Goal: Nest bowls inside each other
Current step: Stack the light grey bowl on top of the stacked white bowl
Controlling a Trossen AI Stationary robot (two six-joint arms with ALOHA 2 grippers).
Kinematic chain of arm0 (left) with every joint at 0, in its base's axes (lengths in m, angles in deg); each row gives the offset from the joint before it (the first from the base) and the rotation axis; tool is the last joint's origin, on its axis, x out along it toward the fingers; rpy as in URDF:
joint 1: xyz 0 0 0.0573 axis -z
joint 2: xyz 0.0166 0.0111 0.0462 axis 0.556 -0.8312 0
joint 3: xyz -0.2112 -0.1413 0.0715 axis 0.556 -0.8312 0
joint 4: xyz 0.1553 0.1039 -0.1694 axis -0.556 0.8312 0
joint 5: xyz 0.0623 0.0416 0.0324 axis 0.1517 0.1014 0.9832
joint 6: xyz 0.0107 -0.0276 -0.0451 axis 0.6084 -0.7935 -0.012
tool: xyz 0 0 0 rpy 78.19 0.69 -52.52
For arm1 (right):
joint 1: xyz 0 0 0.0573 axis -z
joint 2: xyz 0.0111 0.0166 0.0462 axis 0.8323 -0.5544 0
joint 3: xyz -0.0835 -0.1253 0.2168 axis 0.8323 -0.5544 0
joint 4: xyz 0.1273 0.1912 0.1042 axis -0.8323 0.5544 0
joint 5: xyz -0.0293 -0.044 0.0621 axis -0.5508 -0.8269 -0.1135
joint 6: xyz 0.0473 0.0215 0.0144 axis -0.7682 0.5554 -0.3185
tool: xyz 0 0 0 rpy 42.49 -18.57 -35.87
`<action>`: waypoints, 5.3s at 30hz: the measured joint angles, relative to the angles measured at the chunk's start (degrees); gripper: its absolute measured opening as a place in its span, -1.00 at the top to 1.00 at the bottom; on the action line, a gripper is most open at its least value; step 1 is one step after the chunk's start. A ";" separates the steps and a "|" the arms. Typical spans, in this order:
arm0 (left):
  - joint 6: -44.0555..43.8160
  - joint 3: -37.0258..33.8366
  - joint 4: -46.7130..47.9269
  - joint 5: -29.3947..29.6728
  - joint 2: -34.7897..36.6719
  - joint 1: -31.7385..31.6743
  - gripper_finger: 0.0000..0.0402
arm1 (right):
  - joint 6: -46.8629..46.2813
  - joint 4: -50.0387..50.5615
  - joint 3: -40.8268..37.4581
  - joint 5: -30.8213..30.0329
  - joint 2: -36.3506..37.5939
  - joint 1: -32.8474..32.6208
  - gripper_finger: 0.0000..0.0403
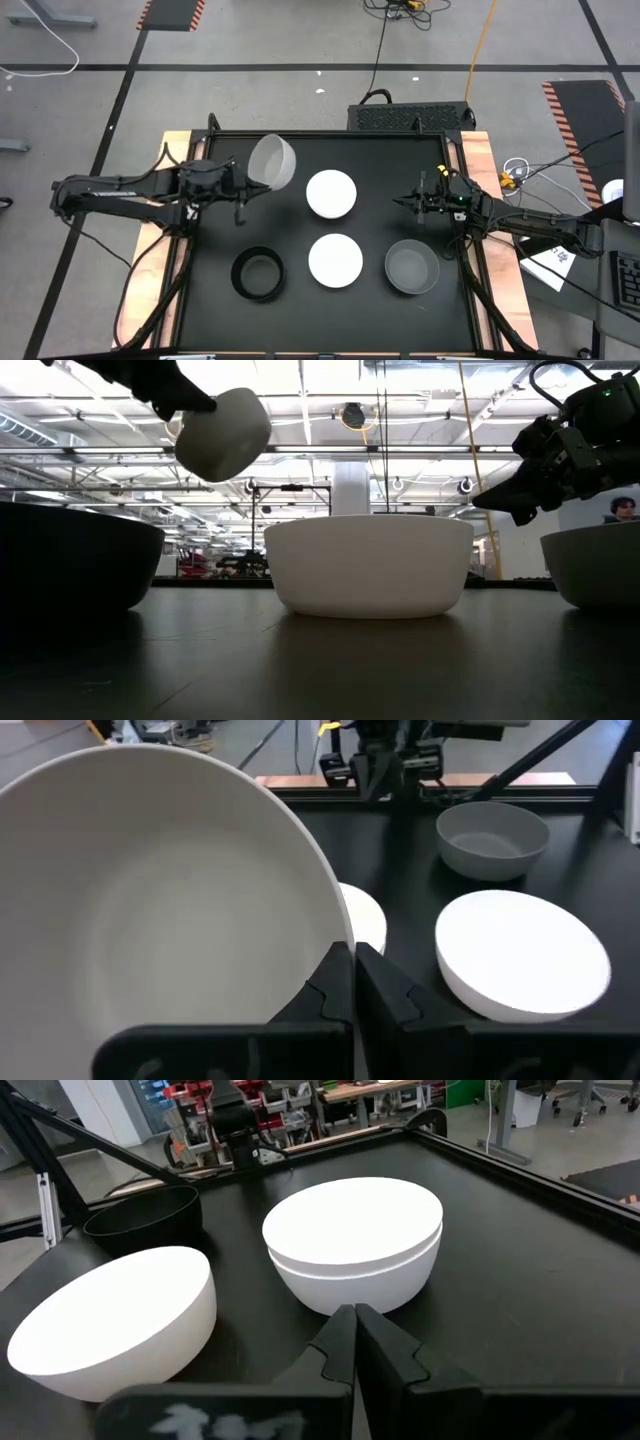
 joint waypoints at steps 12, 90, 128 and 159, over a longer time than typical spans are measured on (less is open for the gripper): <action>-0.43 0.00 0.33 0.00 0.33 0.84 1.00 | 0.00 -0.02 0.00 0.00 0.00 -0.02 1.00; 21.10 50.53 33.60 -18.91 -53.11 -4.93 1.00 | 1.97 -1.91 0.02 -0.02 -0.31 -0.01 1.00; 28.31 50.31 30.01 -20.20 -62.99 -3.94 1.00 | 3.02 -1.71 0.00 -0.02 -1.62 -0.02 1.00; 25.82 41.76 20.82 -21.25 -64.98 -3.79 1.00 | 2.60 -5.61 -1.77 -0.07 -1.95 -0.02 1.00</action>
